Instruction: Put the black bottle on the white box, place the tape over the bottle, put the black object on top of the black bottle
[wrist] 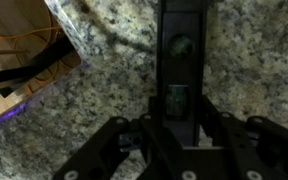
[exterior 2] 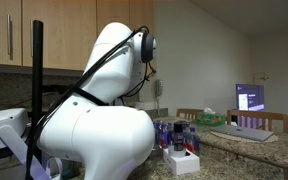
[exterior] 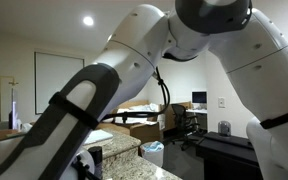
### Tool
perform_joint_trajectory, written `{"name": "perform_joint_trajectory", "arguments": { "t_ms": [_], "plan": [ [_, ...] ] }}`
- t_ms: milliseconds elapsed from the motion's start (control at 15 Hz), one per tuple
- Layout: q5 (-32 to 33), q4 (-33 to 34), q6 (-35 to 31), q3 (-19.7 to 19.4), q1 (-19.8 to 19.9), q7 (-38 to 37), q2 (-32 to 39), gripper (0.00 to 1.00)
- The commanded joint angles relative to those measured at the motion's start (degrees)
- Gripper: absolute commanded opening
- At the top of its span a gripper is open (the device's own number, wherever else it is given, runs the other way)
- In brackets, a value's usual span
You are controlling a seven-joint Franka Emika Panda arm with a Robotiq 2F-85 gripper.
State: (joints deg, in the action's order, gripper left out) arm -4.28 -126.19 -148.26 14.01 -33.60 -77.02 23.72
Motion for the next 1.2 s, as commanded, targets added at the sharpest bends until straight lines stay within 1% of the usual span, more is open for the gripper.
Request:
{"name": "perform_joint_trajectory", "arguments": {
  "t_ms": [0,133,267,400,467,600,733,800,1000,1133],
  "plan": [
    [5.47,-3.03,3.13,-2.21,-2.72,-4.51,-8.26,0.18],
    [8.47,-3.74,4.35,-2.34,-3.44,-7.09,-12.85,0.18],
    [10.37,-4.20,6.25,-1.47,-2.83,-9.40,-17.70,0.18],
    [8.62,-3.94,7.90,0.93,-1.04,-7.13,-20.81,0.18],
    [8.74,-1.14,6.46,1.20,-0.36,-6.52,-15.74,0.43],
    [8.60,-1.74,7.82,2.26,0.17,-6.44,-19.01,0.43],
    [8.55,-2.38,7.88,2.52,0.30,-6.41,-19.77,0.43],
    [8.56,-2.55,7.88,2.52,0.37,-6.41,-19.72,0.18],
    [9.00,-0.78,11.05,2.50,2.54,-8.08,-22.45,0.18],
    [8.49,1.56,16.14,2.67,4.67,-8.06,-24.25,0.18]
  ]
}}
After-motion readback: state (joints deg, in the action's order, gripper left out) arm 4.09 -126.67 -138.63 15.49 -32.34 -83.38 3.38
